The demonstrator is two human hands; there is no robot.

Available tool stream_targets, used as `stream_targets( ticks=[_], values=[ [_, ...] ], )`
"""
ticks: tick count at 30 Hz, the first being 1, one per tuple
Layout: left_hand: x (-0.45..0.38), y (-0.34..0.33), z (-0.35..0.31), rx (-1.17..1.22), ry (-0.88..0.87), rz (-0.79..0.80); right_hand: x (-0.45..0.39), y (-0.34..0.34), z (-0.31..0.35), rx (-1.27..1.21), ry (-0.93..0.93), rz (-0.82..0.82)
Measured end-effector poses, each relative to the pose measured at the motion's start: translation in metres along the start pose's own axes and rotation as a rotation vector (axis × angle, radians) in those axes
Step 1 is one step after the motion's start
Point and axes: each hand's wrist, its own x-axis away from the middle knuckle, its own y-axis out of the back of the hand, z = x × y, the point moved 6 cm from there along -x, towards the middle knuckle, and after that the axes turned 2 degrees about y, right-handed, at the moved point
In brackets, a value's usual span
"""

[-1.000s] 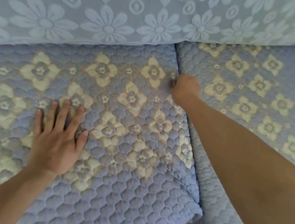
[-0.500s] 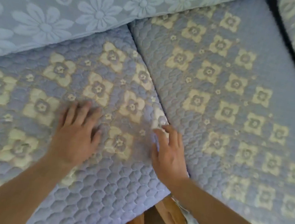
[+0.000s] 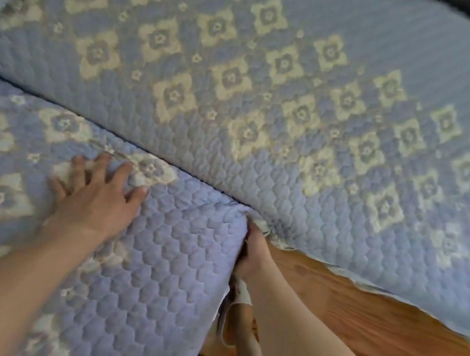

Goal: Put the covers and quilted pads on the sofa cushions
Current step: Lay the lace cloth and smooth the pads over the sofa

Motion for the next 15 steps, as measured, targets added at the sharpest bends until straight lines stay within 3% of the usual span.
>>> stream_targets(
  ticks=[4, 9, 12, 15],
  values=[
    [-0.002, -0.008, -0.014, -0.069, 0.076, -0.009, -0.022, 0.010, 0.017, 0.130, 0.067, -0.124],
    [0.004, -0.010, -0.012, -0.074, 0.060, -0.052, 0.034, 0.100, 0.020, 0.108, 0.213, -0.775],
    [0.006, -0.013, -0.017, -0.104, 0.034, -0.037, 0.049, 0.124, 0.043, 0.282, 0.290, -0.783],
    [0.001, -0.010, -0.021, -0.097, 0.028, -0.047, 0.045, 0.106, 0.047, 0.476, 0.096, -0.678]
  ],
)
